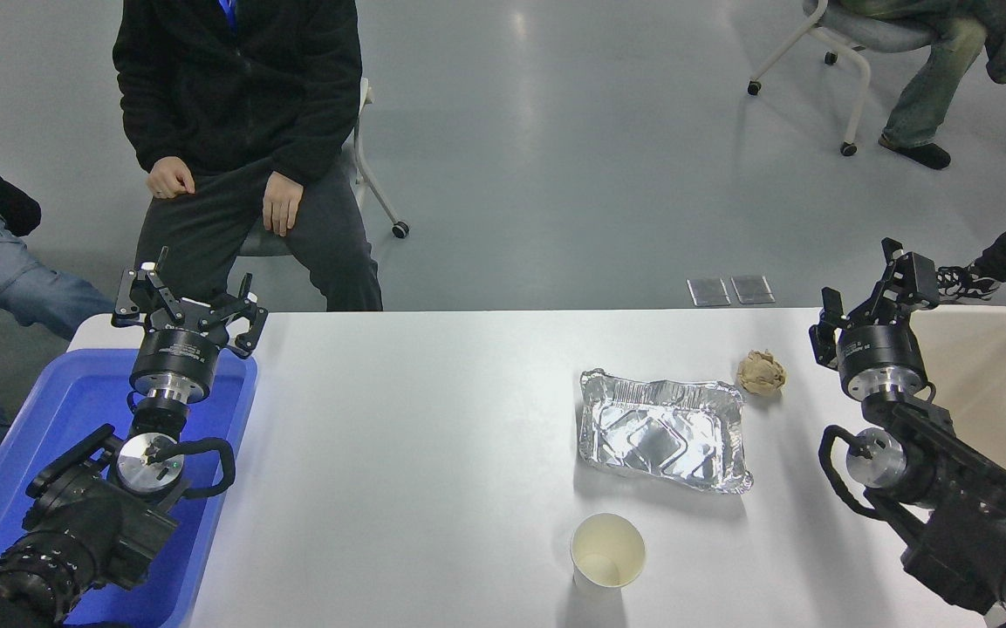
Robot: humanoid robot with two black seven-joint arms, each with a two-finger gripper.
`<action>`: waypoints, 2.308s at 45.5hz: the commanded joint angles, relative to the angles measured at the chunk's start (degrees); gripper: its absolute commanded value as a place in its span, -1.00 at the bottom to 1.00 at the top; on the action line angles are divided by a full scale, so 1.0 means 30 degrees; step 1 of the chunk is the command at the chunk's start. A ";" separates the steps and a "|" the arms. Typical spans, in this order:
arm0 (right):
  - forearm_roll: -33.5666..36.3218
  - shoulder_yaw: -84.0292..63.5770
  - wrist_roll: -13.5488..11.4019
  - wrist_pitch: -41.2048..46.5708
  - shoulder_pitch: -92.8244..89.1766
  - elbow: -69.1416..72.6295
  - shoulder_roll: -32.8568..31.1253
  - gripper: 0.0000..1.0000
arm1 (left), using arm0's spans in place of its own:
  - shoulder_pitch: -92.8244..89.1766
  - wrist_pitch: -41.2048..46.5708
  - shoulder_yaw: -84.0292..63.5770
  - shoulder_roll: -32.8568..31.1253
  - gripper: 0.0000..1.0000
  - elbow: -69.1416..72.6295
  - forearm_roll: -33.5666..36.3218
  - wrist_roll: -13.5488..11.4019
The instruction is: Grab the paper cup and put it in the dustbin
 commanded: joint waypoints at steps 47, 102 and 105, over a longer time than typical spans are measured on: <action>0.0615 -2.3411 -0.0199 0.0445 1.0411 0.3548 -0.7030 1.00 | 0.0000 -0.0003 0.0000 0.0000 0.98 0.0027 -0.0002 0.0001; -0.8407 -3.8732 -0.2572 1.6969 2.7549 0.8704 -0.3578 1.00 | 0.0000 -0.0032 0.0000 0.0000 0.98 0.0027 -0.0002 0.0001; -0.9199 -3.8880 -0.2572 1.6969 2.8106 0.8734 -0.2259 1.00 | 0.0000 -0.0003 0.0000 0.0000 0.98 -0.0002 -0.0002 0.0001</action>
